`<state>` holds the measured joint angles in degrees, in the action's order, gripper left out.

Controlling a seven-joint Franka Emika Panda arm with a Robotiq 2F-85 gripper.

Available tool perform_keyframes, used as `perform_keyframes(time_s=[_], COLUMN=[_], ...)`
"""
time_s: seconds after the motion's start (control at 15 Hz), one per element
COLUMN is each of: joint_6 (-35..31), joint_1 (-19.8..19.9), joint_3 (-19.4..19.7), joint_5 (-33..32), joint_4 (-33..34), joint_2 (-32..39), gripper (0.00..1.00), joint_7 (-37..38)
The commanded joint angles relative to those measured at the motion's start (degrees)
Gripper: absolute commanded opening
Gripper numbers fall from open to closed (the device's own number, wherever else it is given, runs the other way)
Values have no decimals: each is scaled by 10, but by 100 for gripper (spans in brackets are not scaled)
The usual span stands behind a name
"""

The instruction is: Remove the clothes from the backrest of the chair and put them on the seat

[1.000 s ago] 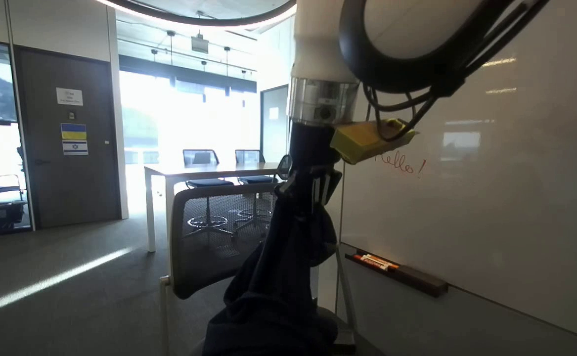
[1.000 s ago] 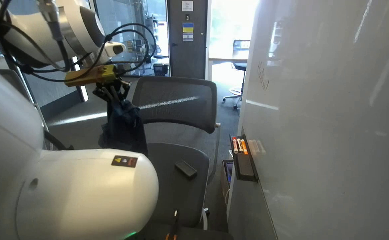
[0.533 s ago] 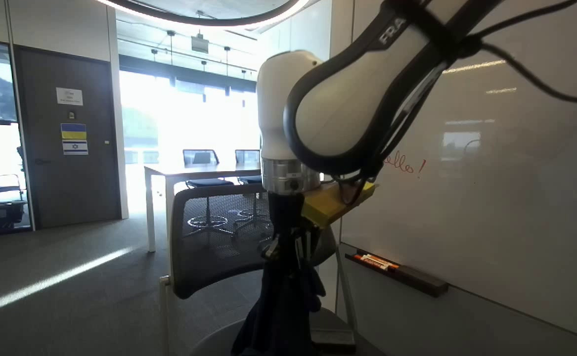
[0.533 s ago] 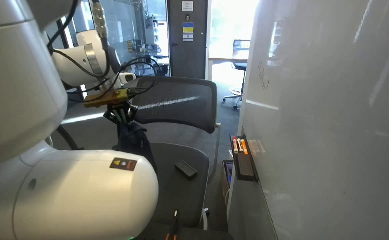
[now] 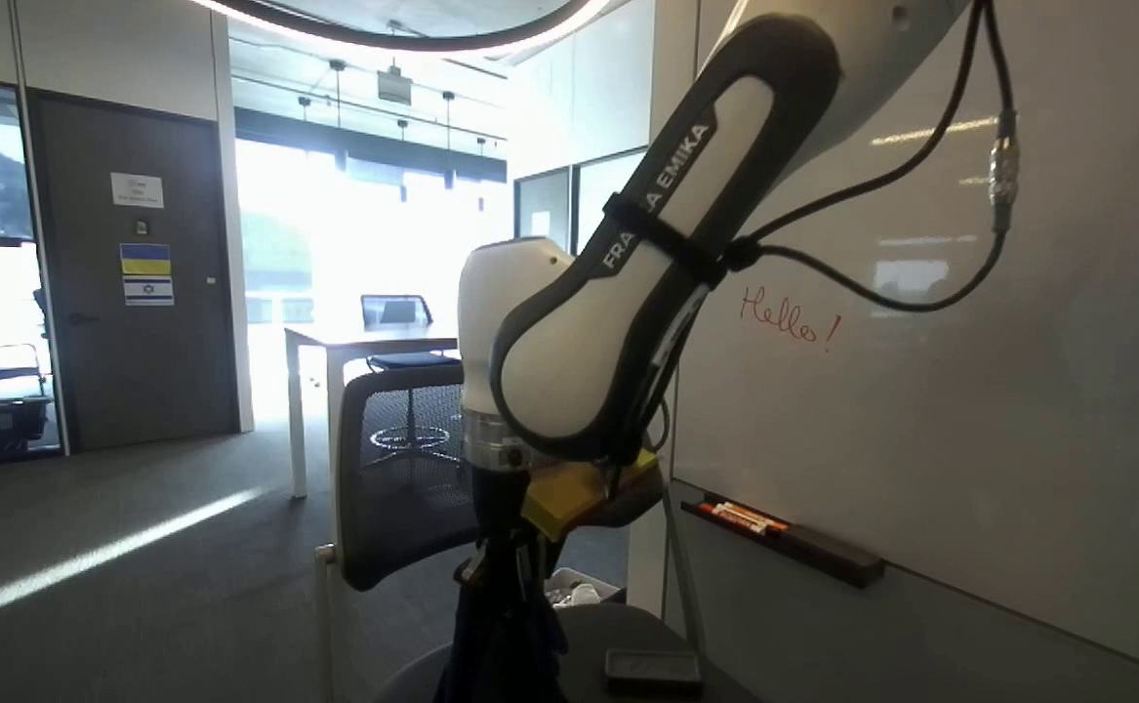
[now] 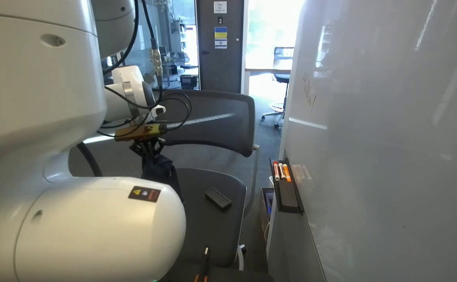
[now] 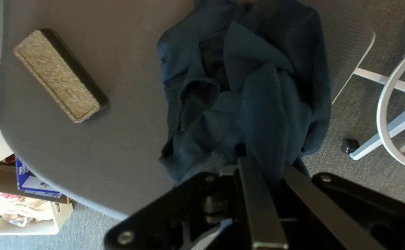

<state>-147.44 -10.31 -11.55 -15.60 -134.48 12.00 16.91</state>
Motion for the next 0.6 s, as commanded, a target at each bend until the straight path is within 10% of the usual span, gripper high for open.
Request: perform_keyframes(time_s=[0.0,0.53], joint_6=[-23,0], joint_1=[-3,-20], joint_3=[1,49], joint_5=[74,84], joint_4=[42,167], joint_2=[67,217], gripper=[4,6], joint_7=[-52,-54])
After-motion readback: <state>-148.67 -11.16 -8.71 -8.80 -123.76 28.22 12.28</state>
